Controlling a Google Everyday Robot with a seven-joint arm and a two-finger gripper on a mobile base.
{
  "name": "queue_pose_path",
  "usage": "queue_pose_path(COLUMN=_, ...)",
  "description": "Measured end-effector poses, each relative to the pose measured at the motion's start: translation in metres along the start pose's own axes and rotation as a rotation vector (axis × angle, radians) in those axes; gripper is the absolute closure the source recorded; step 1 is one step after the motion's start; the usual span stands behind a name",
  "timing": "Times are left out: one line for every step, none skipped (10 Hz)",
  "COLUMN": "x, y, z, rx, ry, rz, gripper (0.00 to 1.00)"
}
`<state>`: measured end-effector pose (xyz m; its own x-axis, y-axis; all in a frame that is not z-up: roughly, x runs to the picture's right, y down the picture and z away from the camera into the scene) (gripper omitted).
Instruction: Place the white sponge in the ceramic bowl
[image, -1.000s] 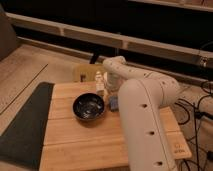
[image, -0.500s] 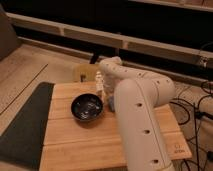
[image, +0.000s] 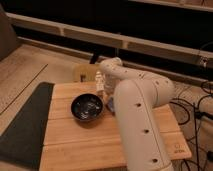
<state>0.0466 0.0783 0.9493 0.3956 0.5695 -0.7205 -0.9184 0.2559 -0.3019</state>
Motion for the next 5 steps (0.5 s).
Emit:
queue_pose_path(x=0.000, y=-0.006, z=-0.004, rx=0.011, ry=-0.006, rz=0.017, gripper=0.91)
queue_pose_path(x=0.001, y=-0.013, z=-0.010, rx=0.030, ry=-0.015, rz=0.037, gripper=0.99)
queue_pose_path(x=0.001, y=-0.019, z=-0.020, rx=0.053, ry=-0.027, rz=0.054, gripper=1.00)
queue_pose_path(x=0.000, y=-0.027, z=-0.035, rx=0.085, ry=-0.047, rz=0.071, gripper=1.00)
queue_pose_path(x=-0.003, y=-0.032, z=-0.054, rx=0.117, ry=-0.076, rz=0.085, gripper=1.00)
